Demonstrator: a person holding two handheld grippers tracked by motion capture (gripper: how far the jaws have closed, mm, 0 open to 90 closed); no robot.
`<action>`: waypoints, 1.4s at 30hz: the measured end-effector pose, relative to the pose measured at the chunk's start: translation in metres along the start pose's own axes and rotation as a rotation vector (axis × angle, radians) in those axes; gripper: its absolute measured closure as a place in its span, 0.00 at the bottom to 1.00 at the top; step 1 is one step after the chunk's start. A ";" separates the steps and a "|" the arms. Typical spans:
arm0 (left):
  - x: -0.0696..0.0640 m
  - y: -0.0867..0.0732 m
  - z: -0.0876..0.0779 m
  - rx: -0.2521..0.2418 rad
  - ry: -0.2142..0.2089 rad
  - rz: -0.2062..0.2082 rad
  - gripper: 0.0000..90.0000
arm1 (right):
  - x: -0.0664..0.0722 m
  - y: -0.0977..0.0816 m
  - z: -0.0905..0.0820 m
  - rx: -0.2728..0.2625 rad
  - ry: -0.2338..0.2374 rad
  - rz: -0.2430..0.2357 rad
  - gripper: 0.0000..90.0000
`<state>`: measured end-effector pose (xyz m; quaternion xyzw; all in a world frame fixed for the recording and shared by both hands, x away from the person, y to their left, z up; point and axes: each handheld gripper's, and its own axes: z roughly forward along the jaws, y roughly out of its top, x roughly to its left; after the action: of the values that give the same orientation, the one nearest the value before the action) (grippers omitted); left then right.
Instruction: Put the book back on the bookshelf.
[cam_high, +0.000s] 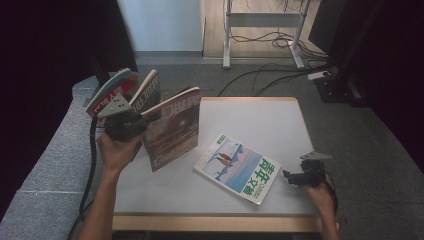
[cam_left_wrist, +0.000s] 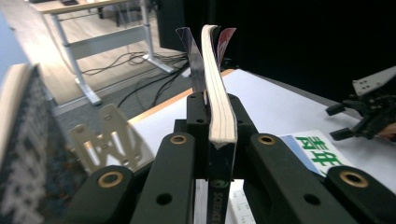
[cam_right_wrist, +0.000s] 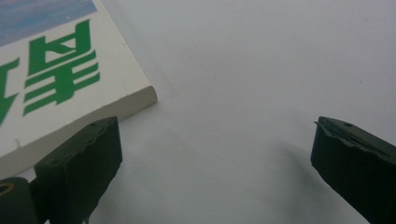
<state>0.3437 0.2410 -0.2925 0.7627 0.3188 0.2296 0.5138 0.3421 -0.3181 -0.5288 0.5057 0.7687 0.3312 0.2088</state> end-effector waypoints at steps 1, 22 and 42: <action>0.001 -0.001 -0.001 0.001 0.007 -0.003 0.94 | 0.000 -0.001 0.001 0.001 -0.003 0.001 0.02; 0.030 -0.017 -0.025 -0.019 0.094 -0.103 0.94 | 0.002 -0.006 0.005 -0.002 -0.012 0.011 0.01; 0.044 -0.028 -0.051 -0.021 0.165 -0.146 0.94 | 0.002 -0.006 0.005 -0.003 -0.013 0.010 0.01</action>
<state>0.3329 0.3124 -0.2986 0.7103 0.4124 0.2568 0.5093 0.3407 -0.3164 -0.5368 0.5113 0.7645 0.3301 0.2126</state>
